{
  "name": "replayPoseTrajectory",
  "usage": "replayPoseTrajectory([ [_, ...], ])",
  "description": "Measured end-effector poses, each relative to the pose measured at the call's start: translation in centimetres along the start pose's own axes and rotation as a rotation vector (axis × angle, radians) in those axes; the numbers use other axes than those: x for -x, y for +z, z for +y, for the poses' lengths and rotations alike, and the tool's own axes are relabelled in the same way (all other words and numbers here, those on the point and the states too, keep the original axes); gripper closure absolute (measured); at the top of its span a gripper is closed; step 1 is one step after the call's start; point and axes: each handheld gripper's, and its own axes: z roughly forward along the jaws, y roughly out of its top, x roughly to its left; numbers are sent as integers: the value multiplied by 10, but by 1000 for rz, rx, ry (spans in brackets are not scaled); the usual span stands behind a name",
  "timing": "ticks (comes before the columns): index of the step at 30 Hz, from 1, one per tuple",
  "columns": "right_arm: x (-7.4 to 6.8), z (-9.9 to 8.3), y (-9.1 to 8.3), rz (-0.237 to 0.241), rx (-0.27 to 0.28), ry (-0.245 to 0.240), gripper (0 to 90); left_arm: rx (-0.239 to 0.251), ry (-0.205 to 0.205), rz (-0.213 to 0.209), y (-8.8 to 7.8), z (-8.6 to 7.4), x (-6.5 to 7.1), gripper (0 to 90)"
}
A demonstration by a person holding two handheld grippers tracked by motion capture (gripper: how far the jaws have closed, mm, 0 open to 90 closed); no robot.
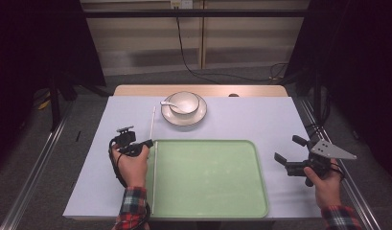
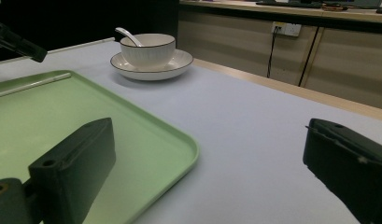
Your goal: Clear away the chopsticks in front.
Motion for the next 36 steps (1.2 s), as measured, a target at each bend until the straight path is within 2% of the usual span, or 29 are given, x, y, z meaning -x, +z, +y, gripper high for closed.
replayPoseTrajectory([
  [5,0,0,0,-1,4,-2,16,0,0,0,-7,-8,0,862],
  [9,-1,0,0,-2,1,2,16,16,-16,-7,-10,-13,1,862],
  [12,0,0,0,-6,3,-4,17,28,-21,-24,-14,-19,3,862],
  [19,-1,0,0,-3,2,1,16,26,-4,-32,-22,-28,5,862],
  [21,-1,0,0,1,3,-1,16,40,-18,-38,-25,-34,8,862],
  [28,-1,1,0,1,5,-3,17,43,-14,-31,-29,-42,8,862],
  [36,-2,1,0,-1,1,-2,17,65,-31,-50,-36,-51,9,862],
])
